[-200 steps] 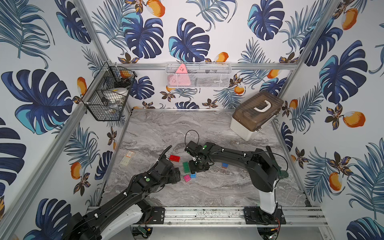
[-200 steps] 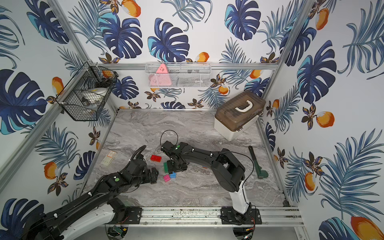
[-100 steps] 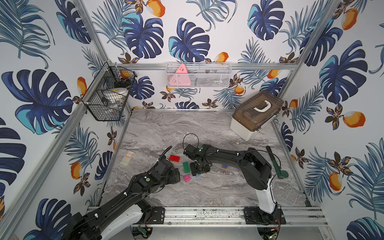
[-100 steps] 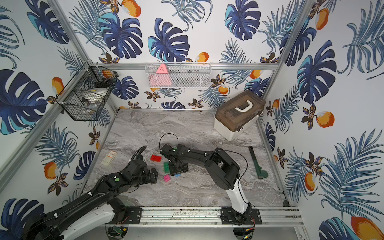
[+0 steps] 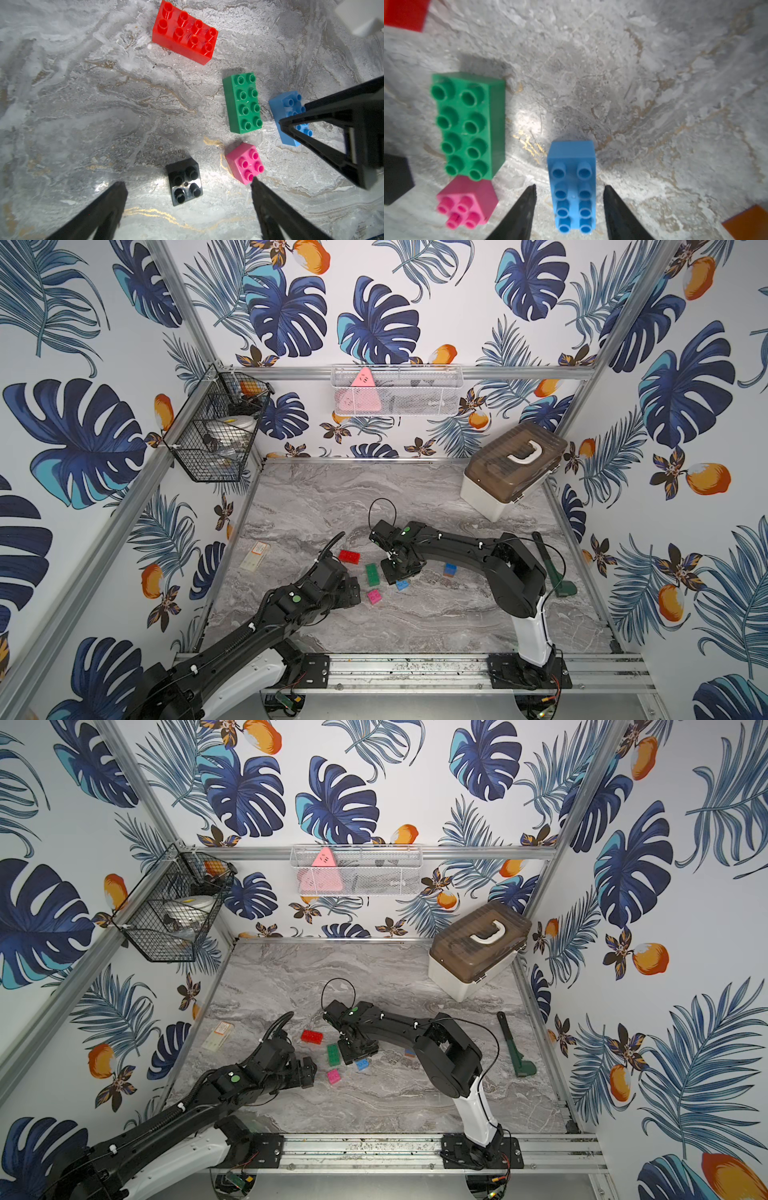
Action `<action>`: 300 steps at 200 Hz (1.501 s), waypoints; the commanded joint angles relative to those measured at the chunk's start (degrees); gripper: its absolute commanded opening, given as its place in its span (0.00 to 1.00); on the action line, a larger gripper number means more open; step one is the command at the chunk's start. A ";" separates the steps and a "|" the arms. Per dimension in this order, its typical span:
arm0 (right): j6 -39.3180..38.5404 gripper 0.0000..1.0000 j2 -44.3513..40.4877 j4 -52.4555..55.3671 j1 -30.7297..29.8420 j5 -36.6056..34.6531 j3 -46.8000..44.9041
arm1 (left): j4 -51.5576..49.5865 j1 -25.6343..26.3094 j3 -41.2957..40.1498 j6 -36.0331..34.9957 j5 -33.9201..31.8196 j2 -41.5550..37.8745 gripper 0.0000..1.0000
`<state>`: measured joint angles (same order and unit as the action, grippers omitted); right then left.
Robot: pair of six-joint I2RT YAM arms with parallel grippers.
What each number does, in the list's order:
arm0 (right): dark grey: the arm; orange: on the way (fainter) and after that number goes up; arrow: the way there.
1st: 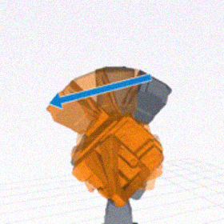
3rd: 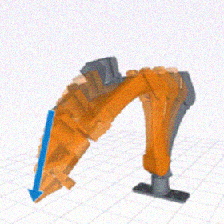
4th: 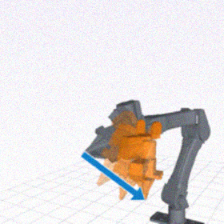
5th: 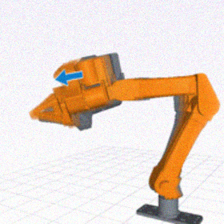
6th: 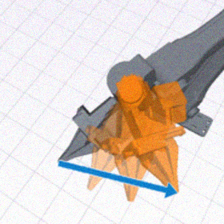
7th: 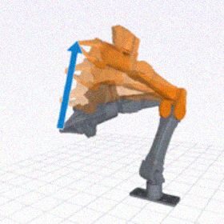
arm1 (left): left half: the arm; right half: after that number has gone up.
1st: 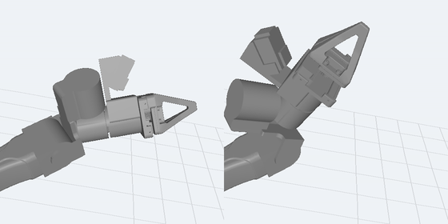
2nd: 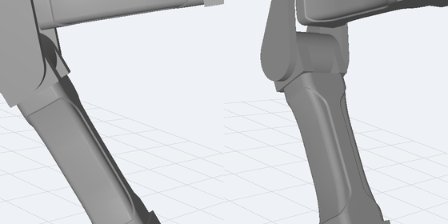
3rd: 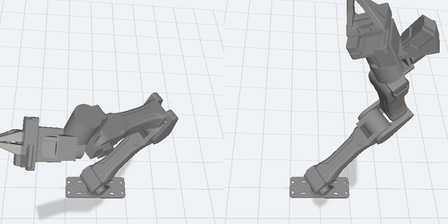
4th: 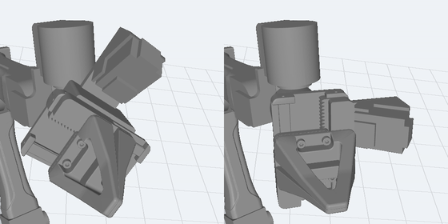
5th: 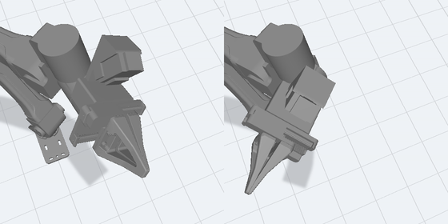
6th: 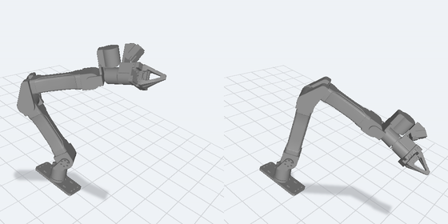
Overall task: Assemble a spoon with lego
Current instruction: Pick up the lego brick from the center of the board, then assemble the lego brick with the lego brick.
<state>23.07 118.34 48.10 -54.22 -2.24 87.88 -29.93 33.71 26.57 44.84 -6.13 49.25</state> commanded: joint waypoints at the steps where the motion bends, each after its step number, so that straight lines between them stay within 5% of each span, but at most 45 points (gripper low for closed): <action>1: -2.04 0.54 1.10 1.51 -0.01 -1.35 1.21 | 0.24 -0.05 0.32 -0.16 -0.20 -0.08 0.99; 143: -6.69 0.26 -4.06 6.90 -0.01 -6.84 2.54 | 2.13 -0.08 1.27 -1.47 1.40 2.20 0.99; 185: -17.01 0.23 -12.02 11.79 2.48 -8.86 1.63 | 4.69 0.10 1.64 -2.30 4.03 4.24 0.99; 256: -38.22 0.22 -23.01 12.69 14.79 -2.24 -6.62 | 9.66 3.23 5.34 -4.02 6.28 11.67 0.99; 300: -45.90 0.22 -23.30 10.65 17.56 -0.36 -9.08 | 12.45 4.56 8.96 -5.50 8.41 17.93 0.99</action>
<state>-15.99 94.67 60.18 -37.43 -4.19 80.31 -20.23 37.87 34.02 40.66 0.43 65.08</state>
